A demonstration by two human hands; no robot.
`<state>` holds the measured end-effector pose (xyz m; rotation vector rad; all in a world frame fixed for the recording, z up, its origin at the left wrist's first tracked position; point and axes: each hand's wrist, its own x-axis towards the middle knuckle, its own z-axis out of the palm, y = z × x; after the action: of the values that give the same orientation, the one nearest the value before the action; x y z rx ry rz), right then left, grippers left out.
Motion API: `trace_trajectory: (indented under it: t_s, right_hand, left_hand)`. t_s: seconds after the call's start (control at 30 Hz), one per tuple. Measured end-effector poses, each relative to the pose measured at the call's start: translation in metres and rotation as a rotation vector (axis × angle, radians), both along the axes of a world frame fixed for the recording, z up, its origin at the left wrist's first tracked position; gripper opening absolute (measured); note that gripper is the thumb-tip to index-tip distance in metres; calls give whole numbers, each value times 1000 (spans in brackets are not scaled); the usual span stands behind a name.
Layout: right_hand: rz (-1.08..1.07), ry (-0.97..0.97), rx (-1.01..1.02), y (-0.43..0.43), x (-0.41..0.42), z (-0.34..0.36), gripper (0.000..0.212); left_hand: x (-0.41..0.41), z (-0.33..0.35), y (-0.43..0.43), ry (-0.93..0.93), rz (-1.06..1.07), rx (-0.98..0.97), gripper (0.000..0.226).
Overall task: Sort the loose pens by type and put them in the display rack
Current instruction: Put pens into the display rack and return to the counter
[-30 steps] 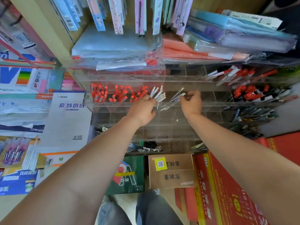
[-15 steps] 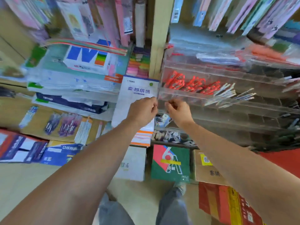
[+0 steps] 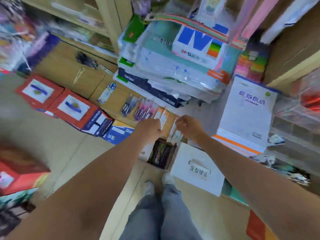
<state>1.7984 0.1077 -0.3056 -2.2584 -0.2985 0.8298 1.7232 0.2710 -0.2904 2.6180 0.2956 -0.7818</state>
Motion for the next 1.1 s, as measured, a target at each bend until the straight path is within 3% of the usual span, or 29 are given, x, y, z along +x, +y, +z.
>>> trace_trajectory:
  t_s: [0.33,0.53,0.87,1.1]
  right_hand:
    - [194,93,-97,117,18,-58,16]
    - [184,143,-136,167,28,-95,15]
    - [-196,265,-151,261,22,-175,14]
    - [-411,256,-220,303,25,-231,8]
  left_hand:
    - [-11,-55,115,72,288,-65,28]
    - [2,-94,164,58,371,-75,24]
    - [30,-175,264,96,195,-56,25]
    - [59,-241,285,81,75,-83,29]
